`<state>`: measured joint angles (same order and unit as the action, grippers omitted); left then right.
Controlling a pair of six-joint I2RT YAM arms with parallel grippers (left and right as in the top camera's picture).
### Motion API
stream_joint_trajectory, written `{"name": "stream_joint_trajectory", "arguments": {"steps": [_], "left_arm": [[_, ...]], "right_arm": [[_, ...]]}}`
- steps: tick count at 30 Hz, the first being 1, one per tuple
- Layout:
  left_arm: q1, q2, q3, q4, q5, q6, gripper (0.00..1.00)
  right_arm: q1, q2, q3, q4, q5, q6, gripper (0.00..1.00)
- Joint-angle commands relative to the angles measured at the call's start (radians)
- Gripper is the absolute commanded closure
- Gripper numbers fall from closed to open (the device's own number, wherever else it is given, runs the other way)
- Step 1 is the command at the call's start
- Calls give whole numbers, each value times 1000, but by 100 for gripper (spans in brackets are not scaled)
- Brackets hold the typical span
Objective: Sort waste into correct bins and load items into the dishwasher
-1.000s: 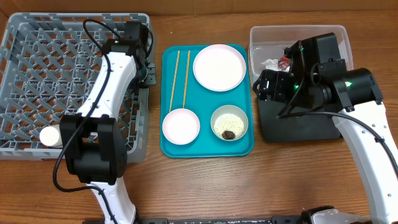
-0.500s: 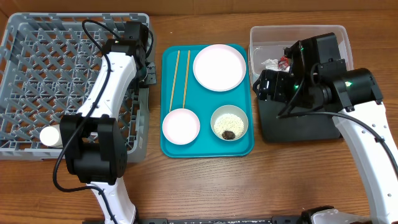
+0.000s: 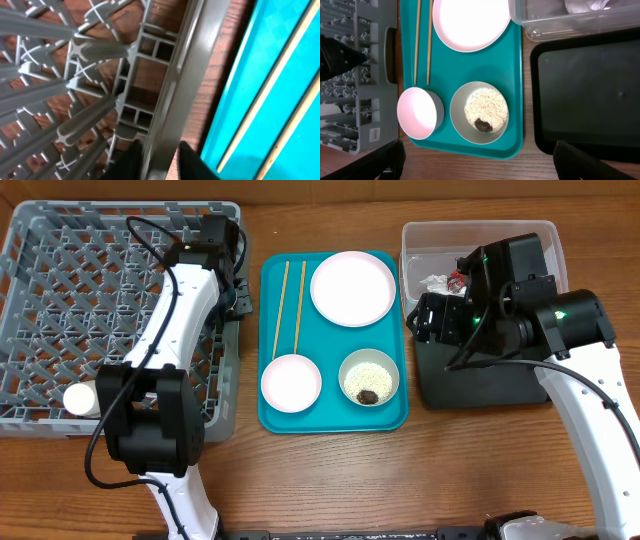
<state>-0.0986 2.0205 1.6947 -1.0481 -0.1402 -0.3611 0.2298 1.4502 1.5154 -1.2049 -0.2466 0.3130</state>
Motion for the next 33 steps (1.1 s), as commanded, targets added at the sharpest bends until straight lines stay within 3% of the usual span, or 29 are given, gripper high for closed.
{"name": "stream_joint_trajectory", "arguments": {"steps": [1, 2, 11, 20, 25, 33], "left_arm": [[-6, 10, -6, -8, 3, -53, 38], [-6, 10, 4, -26, 2, -49, 0], [-7, -61, 138, -152, 12, 13, 0], [-16, -243, 182, -248, 219, 183, 0], [-76, -401, 182, -290, 116, 200, 0], [-166, -659, 181, -350, -41, 80, 0]], "right_arm": [[-3, -18, 10, 2, 7, -6, 4], [-3, -18, 10, 2, 7, -6, 4], [-3, -18, 10, -2, 7, -6, 4], [0, -18, 10, 18, 7, -8, 3], [32, -16, 10, 37, 7, -79, 3], [58, -5, 10, 65, -20, -79, 0]]}}
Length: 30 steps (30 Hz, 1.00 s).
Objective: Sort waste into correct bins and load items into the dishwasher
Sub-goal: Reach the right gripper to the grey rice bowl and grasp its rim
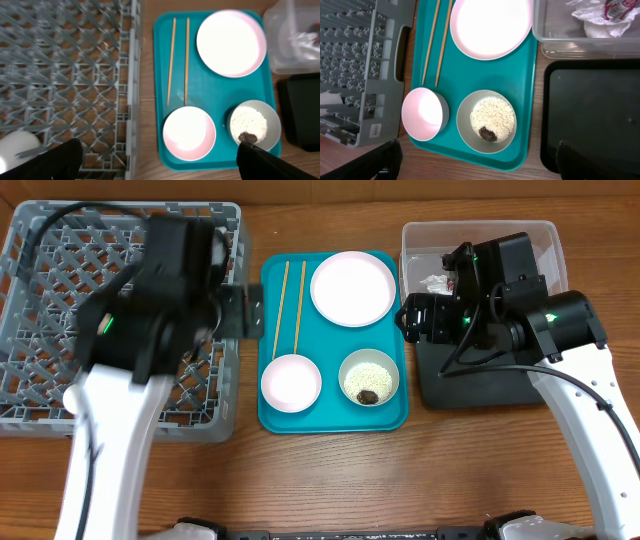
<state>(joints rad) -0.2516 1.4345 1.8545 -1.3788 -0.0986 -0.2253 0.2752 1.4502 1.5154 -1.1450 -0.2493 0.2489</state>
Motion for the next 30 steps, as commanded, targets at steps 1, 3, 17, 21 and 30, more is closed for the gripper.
{"name": "stream_joint_trajectory", "arguments": {"steps": [1, 3, 17, 21, 30], "left_arm": [[-16, -98, 21, -35, -97, -72, 0], [-18, -149, 21, -70, -129, -96, 0], [-18, -324, 17, -254, -280, -222, 0], [-18, -358, 6, -282, -341, -262, 0], [-18, -355, 6, -267, -266, -285, 0]], "right_arm": [[19, 0, 10, 1, -27, -15, 0], [45, 19, 10, -17, -32, -15, 0], [213, 190, -10, 18, -2, -4, 30], [260, 215, -23, 65, 38, 18, 30], [321, 332, -23, 89, 166, 149, 32]]}}
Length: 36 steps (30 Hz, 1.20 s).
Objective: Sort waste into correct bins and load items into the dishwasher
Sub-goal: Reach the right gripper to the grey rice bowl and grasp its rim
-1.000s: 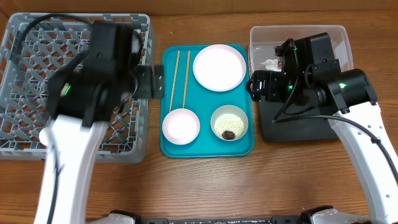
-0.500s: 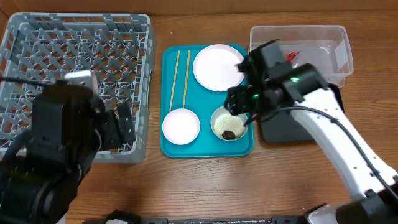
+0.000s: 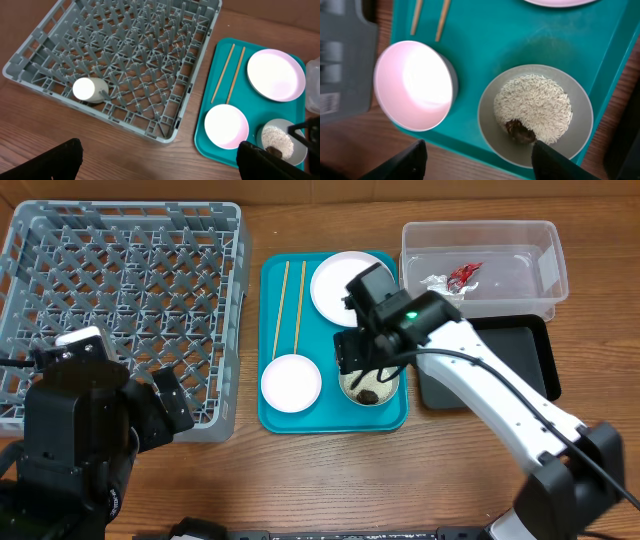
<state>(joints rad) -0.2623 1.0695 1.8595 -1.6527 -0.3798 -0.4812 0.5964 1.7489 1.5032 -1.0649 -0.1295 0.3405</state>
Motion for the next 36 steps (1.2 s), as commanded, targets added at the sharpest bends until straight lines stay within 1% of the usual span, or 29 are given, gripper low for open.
{"name": "stream_joint_trajectory", "arguments": {"steps": [1, 3, 4, 5, 9, 19, 21, 23, 25, 29, 31, 36], "left_arm": [[-7, 13, 1, 7, 14, -29, 0], [-7, 18, 1, 7, 14, -29, 0], [-7, 20, 1, 7, 14, -29, 0], [-7, 22, 1, 7, 14, -29, 0], [-7, 34, 1, 10, 14, -29, 0], [-7, 55, 1, 7, 14, -28, 0], [-7, 55, 1, 7, 14, -29, 0], [-7, 56, 1, 7, 14, -28, 0], [-7, 56, 1, 7, 14, -28, 0], [-7, 56, 1, 7, 14, -28, 0], [-7, 56, 1, 7, 14, -28, 0], [-7, 56, 1, 7, 14, -28, 0]], "right_arm": [[0, 45, -10, 10, 46, 58, 34], [1, 67, -10, 13, 46, 77, 36], [2, 77, -10, 14, 45, 86, 39], [4, 85, -10, 17, 42, 87, 41], [18, 119, -11, 36, 43, 107, 43], [46, 221, -11, 50, 43, 181, 57], [51, 237, -11, 52, 43, 204, 63], [56, 246, -11, 56, 45, 211, 65], [58, 262, -11, 58, 51, 219, 72], [58, 283, -11, 58, 62, 245, 82], [58, 288, -11, 60, 82, 270, 83], [58, 298, -11, 61, 85, 275, 82]]}}
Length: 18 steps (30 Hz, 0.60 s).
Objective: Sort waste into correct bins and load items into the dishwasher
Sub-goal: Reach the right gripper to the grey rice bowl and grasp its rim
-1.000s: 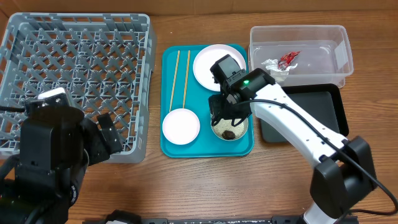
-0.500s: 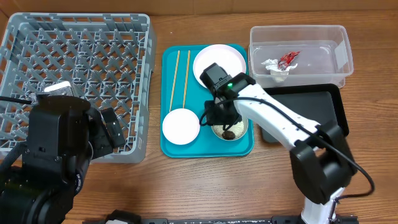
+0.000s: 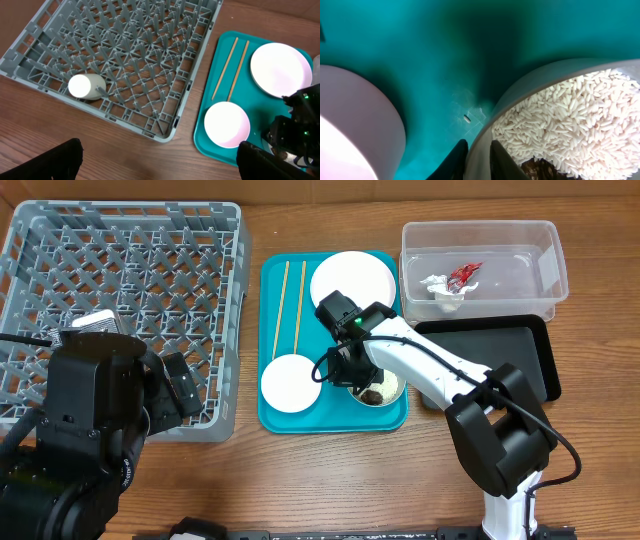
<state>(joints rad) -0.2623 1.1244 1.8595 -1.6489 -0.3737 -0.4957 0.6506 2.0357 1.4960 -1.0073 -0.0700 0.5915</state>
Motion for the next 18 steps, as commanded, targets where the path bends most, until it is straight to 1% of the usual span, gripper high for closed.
{"name": "stream_joint_trajectory", "arguments": {"steps": [1, 4, 6, 11, 18], "left_arm": [[-7, 2, 1, 3, 8, -14, 0], [-7, 2, 1, 3, 8, -14, 0], [-7, 2, 1, 3, 8, -14, 0], [-7, 2, 1, 3, 8, -14, 0], [-7, 2, 1, 3, 8, -14, 0]], "right_arm": [[4, 12, -4, 4, 25, 24, 82], [4, 17, -4, 4, 25, 24, 82], [4, 21, -4, 4, 24, 24, 89], [4, 37, -4, 5, 11, 24, 96], [4, 25, -2, 5, 5, 24, 96]]}}
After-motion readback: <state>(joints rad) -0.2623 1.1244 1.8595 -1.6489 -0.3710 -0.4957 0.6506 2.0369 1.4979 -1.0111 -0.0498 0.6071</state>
